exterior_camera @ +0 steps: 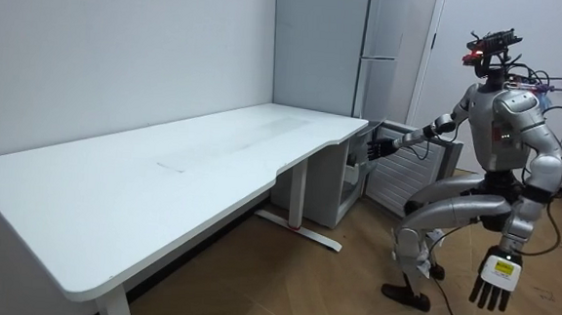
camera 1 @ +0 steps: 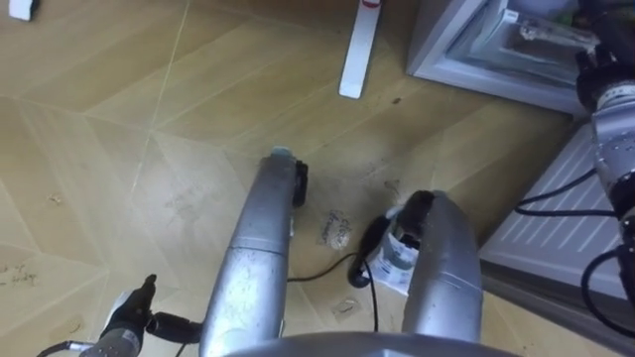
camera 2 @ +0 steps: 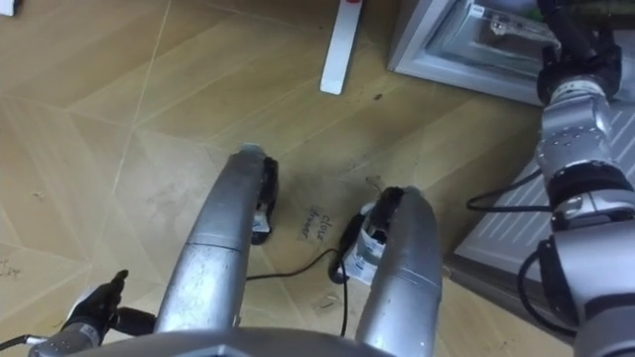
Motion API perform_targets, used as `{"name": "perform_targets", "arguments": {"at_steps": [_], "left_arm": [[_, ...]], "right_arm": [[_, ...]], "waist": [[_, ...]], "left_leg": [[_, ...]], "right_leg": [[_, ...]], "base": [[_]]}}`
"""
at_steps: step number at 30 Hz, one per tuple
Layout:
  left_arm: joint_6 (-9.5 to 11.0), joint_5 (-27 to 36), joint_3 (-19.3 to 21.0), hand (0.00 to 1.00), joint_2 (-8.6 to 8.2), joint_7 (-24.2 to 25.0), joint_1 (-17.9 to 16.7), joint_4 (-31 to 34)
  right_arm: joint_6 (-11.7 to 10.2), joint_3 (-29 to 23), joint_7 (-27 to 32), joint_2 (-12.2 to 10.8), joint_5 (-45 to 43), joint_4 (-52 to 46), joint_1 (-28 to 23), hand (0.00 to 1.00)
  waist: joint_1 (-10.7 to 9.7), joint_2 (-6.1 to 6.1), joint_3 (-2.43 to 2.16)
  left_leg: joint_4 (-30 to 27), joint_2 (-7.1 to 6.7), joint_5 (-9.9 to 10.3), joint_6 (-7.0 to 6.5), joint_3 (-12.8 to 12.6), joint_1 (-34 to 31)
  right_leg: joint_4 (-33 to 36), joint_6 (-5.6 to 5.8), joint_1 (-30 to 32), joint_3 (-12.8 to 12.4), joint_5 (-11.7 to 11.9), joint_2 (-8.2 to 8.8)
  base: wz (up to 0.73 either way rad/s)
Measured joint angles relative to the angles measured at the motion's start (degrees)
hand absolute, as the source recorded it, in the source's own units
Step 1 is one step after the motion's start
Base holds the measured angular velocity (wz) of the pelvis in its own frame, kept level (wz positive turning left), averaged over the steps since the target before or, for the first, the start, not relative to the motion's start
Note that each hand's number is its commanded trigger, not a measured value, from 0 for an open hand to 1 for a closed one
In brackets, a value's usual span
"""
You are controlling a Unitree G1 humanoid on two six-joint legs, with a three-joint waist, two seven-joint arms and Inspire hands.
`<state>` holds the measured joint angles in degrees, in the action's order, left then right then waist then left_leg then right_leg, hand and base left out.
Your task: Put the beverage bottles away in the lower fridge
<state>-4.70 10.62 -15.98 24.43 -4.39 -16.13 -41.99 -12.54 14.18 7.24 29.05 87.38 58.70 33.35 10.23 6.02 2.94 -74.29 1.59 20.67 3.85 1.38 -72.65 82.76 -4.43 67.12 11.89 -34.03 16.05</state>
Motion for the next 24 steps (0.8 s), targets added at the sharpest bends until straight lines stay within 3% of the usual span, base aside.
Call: {"name": "perform_targets", "arguments": {"at_steps": [5,12,20,24], "left_arm": [[0.0,0.0,0.0,0.0,0.01,-0.3,0.0,1.5],[0.0,0.0,0.0,0.0,0.0,-0.5,0.0,2.5],[0.0,0.0,-0.1,0.0,0.0,-2.5,-0.1,3.2],[-0.1,0.0,-0.3,0.0,0.01,-2.6,-0.1,3.2]], "right_arm": [[-0.9,0.2,2.1,0.0,-0.2,-0.7,0.0,0.0],[-1.7,0.2,3.7,0.6,-0.2,-0.8,0.0,0.0],[-2.8,-2.0,6.0,1.6,-0.2,-0.8,0.0,0.0],[-2.7,-1.9,6.0,2.0,-0.2,-0.8,0.0,0.0]], "waist": [[0.9,-0.24,0.04],[2.0,-0.99,0.12],[4.1,-1.65,0.19],[4.1,-1.65,0.18]], "left_leg": [[1.9,-0.21,-0.5,0.87,0.6,0.3],[2.9,-0.16,-0.6,1.1,1.0,0.1],[6.2,-0.3,-0.9,1.58,1.1,-0.4],[8.0,-0.27,-0.9,1.67,0.8,-0.1]], "right_leg": [[-1.4,-0.2,-0.5,1.5,0.1,0.97],[-2.4,-0.28,-0.9,2.9,0.1,1.81],[-5.2,-0.26,-1.1,5.4,0.0,4.07],[-6.5,-0.26,-1.1,5.5,0.0,3.98]], "base": [[0.02],[0.01],[0.04],[0.1]]}}
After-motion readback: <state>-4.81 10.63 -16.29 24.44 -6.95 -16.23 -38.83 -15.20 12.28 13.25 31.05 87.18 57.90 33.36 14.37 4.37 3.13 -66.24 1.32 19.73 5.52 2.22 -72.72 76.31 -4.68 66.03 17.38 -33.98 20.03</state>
